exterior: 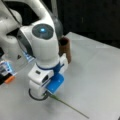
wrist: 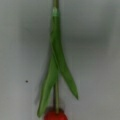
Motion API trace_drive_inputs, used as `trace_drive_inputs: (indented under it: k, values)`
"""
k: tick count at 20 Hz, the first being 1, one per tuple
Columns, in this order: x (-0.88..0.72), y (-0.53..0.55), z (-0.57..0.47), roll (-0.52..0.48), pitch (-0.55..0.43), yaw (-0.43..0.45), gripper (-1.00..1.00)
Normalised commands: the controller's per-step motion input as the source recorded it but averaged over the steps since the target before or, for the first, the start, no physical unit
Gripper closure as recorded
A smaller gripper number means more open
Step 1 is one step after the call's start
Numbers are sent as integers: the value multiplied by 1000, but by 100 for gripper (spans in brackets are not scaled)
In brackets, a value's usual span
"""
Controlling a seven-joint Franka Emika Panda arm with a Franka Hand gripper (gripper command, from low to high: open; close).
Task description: Flower insertion into a vase
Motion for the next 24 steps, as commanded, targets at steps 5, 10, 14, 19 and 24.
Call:
trace_drive_inputs:
  k: [5,10,14,19,24]
  values:
    - [43,100,-325,-72,-38,57,-100]
    - [42,43,-226,-56,-70,38,-100]
    - [12,-3,-187,-34,-72,35,-100]
    - [17,-4,-261,-7,-67,-11,-100]
    - [17,5,-203,25,-53,-40,-100]
